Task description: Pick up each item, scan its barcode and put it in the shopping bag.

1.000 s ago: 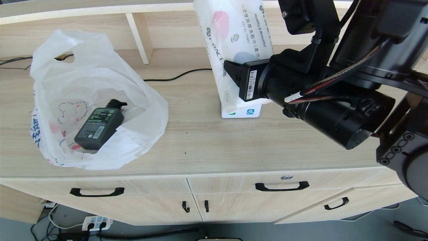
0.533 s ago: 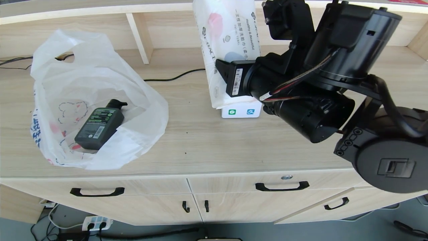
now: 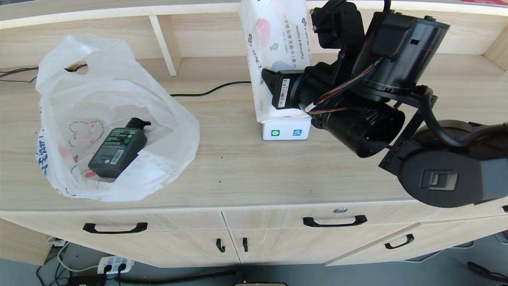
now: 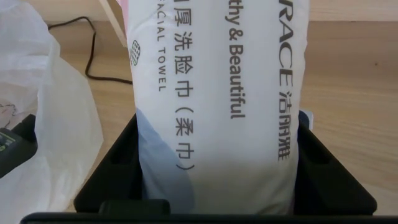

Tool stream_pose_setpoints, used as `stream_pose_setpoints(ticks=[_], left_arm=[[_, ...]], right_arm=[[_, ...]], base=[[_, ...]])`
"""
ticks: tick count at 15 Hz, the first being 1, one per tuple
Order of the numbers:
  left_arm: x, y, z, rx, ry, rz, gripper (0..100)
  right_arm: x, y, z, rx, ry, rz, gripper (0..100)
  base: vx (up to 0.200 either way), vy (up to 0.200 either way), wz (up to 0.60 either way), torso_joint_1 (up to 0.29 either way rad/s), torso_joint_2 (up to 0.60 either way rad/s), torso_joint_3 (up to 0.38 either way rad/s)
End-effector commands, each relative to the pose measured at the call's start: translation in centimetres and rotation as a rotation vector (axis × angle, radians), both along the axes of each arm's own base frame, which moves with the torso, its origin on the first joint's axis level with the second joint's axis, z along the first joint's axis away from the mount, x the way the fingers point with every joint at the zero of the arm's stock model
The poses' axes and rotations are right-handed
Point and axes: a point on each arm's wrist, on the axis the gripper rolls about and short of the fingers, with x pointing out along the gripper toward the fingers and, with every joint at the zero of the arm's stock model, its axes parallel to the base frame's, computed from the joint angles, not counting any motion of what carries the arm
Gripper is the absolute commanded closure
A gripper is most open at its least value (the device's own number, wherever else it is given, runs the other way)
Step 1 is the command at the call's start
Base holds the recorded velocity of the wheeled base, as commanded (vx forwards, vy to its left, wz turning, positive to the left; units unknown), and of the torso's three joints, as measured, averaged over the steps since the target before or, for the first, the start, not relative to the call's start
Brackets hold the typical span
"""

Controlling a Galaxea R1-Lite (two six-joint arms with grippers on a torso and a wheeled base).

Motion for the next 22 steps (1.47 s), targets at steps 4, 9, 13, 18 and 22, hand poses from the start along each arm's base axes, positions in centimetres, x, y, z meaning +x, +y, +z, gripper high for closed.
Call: stream_pose_setpoints(ticks=[4, 9, 13, 18, 22], left_arm=[[0.0, 0.0, 0.0, 0.000, 0.001, 0.001, 0], [0.0, 0.0, 0.0, 0.001, 0.001, 0.001, 0], [0.0, 0.0, 0.0, 0.000, 0.001, 0.001, 0], [0.0, 0.0, 0.0, 0.003, 0.001, 0.001, 0], [0.0, 0.0, 0.0, 0.000, 0.002, 0.001, 0]], right_arm=[[0.1, -0.1, 0.2, 0.003, -0.005, -0.005, 100], [-2.4, 0.1, 1.9, 0.063, -0.066, 0.022, 100], [-7.3, -0.3, 2.6, 0.047, -0.069, 0.069, 100], [-8.8, -3.1, 0.2, -0.015, -0.015, 0.059, 100], [-9.1, -3.9, -0.8, -0.042, 0.006, 0.057, 100]], base=[[0.000, 0.000, 0.00, 0.000, 0.00, 0.000], [0.000, 0.000, 0.00, 0.000, 0.00, 0.000], [-0.050, 0.000, 0.00, 0.001, 0.00, 0.001], [-0.160, 0.000, 0.00, 0.007, 0.00, 0.005], [0.000, 0.100, 0.00, 0.004, 0.00, 0.000]])
